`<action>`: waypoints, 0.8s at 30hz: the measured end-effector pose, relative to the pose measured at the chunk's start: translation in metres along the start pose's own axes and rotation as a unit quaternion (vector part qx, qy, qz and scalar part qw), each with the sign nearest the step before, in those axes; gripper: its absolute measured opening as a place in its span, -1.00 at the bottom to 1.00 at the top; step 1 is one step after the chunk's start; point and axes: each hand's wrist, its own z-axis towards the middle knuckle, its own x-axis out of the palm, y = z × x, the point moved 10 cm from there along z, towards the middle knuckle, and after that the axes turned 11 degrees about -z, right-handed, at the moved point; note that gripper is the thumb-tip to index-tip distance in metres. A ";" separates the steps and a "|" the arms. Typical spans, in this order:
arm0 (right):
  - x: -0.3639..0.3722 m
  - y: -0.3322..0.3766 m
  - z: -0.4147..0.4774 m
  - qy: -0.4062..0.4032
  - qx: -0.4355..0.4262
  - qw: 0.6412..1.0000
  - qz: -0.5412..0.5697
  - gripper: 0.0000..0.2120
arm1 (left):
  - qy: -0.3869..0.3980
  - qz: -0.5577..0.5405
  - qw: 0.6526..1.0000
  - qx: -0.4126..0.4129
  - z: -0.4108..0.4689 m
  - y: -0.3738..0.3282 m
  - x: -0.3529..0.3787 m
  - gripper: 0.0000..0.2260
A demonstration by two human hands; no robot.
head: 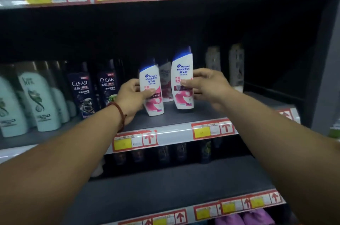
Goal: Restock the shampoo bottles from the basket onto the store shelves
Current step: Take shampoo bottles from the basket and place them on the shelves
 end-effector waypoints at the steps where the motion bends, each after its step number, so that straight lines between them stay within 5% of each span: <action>1: 0.006 -0.004 0.007 0.000 0.001 1.000 -0.010 -0.71 | -0.005 0.007 1.000 0.004 0.005 0.002 -0.002 -0.70; 6: 0.024 -0.020 0.026 0.015 0.002 0.999 -0.036 -0.72 | 0.005 0.044 0.999 0.002 0.021 0.012 -0.005 -0.69; 14: 0.026 -0.029 0.020 0.089 -0.004 0.974 -0.210 -0.79 | 0.087 0.300 0.950 -0.026 0.020 0.025 0.002 -0.51; 20: 0.036 -0.035 0.042 0.079 0.009 0.968 -0.239 -0.81 | 0.020 0.349 0.935 -0.055 0.041 0.035 -0.012 -0.50; 24: 0.050 -0.042 0.060 0.062 0.016 0.967 -0.247 -0.77 | -0.018 0.325 0.941 -0.095 0.046 0.037 -0.012 -0.26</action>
